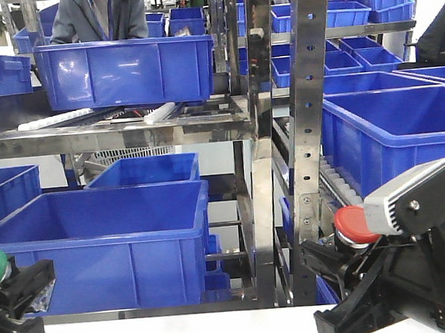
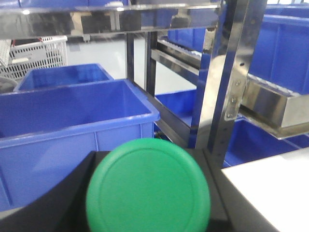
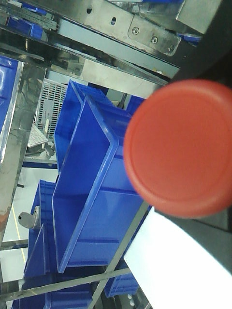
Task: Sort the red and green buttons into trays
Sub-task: 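Grasp the red-capped button with the right gripper and lift it, then hold both buttons while the base drives to the green and red trays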
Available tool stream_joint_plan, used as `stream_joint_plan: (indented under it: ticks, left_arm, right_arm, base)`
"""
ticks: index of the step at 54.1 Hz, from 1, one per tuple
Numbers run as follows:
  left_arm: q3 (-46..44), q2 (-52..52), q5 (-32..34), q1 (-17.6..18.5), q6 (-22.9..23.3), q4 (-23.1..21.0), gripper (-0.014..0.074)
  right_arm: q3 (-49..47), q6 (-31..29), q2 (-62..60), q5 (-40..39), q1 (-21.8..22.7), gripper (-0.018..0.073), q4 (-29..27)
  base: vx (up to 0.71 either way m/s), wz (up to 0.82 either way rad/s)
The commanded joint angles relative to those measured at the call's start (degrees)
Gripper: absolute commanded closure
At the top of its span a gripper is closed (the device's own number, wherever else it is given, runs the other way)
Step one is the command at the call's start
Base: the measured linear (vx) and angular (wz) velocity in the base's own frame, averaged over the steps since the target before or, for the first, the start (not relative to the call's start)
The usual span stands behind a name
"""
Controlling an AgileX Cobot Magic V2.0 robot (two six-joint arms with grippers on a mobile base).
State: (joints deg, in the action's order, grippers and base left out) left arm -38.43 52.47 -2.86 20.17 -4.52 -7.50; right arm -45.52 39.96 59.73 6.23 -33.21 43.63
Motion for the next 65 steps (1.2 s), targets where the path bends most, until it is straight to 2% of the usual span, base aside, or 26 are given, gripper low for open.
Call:
stream_joint_plan:
  ticks: [1,65]
  left_arm:
    - [-1.6,-0.9,4.6,0.0,0.6,-0.4,0.0602]
    - [-1.6,-0.9,4.6,0.0,0.6,-0.4,0.0602]
  right_arm:
    - [-2.0,0.1,-1.0,-2.7,-0.1,0.0568,0.5]
    - [-2.0,0.1,-1.0,-2.7,-0.1,0.0568,0.5]
  base:
    - [0.00,0.00]
    - [0.00,0.00]
